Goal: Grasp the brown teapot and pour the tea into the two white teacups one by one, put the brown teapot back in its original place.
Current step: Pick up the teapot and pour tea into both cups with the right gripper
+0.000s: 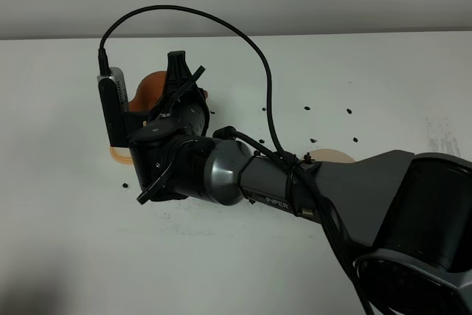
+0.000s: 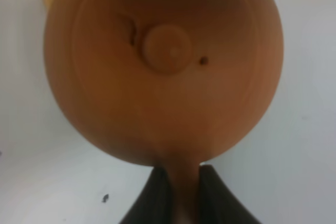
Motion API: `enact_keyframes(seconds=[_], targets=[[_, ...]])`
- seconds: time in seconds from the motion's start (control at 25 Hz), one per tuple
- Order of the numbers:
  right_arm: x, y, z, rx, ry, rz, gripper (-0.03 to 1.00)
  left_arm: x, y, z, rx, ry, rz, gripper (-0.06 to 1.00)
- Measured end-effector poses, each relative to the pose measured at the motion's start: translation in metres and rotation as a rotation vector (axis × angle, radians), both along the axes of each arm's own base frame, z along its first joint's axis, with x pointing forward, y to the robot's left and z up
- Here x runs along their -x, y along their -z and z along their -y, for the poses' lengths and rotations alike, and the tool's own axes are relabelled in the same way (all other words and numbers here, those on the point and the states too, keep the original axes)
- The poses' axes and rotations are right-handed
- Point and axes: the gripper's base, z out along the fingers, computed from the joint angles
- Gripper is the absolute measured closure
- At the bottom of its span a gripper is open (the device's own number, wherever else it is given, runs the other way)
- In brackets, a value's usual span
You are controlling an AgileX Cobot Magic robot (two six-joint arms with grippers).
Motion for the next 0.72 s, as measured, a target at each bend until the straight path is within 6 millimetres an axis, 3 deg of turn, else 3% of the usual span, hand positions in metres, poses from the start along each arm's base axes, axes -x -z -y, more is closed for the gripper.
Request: enact_keyframes(seconds=[0.72], targets=[[-0.0010, -0.0016, -0.0009, 0.064, -0.051, 0.014, 0.88, 0.0000, 0.0000, 0.0000, 0.001, 0.000, 0.000, 0.44]])
